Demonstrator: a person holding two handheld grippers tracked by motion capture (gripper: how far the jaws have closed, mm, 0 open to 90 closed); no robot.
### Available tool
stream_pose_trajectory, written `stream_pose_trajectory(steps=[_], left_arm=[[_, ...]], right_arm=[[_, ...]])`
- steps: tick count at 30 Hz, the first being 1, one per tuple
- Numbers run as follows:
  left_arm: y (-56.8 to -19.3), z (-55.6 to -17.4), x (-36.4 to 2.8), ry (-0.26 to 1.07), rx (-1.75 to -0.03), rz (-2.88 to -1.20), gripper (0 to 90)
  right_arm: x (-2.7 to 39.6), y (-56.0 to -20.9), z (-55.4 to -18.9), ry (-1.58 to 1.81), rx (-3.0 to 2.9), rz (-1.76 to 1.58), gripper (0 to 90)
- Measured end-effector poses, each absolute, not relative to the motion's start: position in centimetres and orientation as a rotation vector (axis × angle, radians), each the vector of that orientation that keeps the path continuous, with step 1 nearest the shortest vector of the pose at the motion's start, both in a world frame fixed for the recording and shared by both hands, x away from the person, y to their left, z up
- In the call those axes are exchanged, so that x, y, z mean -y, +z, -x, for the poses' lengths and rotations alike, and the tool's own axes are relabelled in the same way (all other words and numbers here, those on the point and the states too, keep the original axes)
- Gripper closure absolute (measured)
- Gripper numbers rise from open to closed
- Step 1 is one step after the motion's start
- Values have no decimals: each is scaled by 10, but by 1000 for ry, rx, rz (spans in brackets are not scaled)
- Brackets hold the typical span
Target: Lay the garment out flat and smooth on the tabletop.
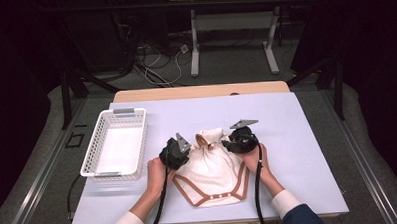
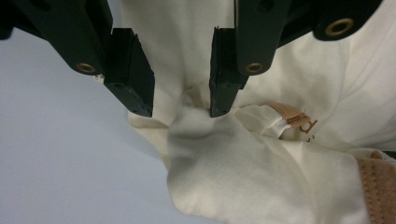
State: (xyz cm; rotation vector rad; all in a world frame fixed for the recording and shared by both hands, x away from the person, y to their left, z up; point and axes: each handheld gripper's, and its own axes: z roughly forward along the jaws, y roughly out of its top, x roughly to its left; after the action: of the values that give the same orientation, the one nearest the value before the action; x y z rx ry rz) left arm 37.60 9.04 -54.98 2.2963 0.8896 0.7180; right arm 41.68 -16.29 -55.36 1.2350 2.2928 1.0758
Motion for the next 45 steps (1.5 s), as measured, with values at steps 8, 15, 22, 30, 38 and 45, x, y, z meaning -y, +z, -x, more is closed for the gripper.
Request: stream_pose_trajectory(steps=[8, 15, 22, 30, 38, 45], left_arm=[[-550, -376, -94, 721, -900, -2307, 693], [-550, -376, -96, 709, -898, -2328, 737], [-552, -376, -96, 711, -908, -2338, 776], [-552, -377, -98, 728, -932, -2332, 753], [-550, -373, -100, 722, -923, -2342, 669], [-545, -367, -101, 689, -889, -2333, 675]], right_arm=[[165, -551, -407, 1016, -2326, -1159, 693], [154, -547, -399, 1047, -2423, -1010, 835], [147, -559, -416, 980, -2367, -1052, 841], [155, -558, -418, 995, -2260, -1096, 763], [155, -546, -408, 1017, -2284, -1061, 743], [153, -544, -403, 1011, -2367, -1010, 797]])
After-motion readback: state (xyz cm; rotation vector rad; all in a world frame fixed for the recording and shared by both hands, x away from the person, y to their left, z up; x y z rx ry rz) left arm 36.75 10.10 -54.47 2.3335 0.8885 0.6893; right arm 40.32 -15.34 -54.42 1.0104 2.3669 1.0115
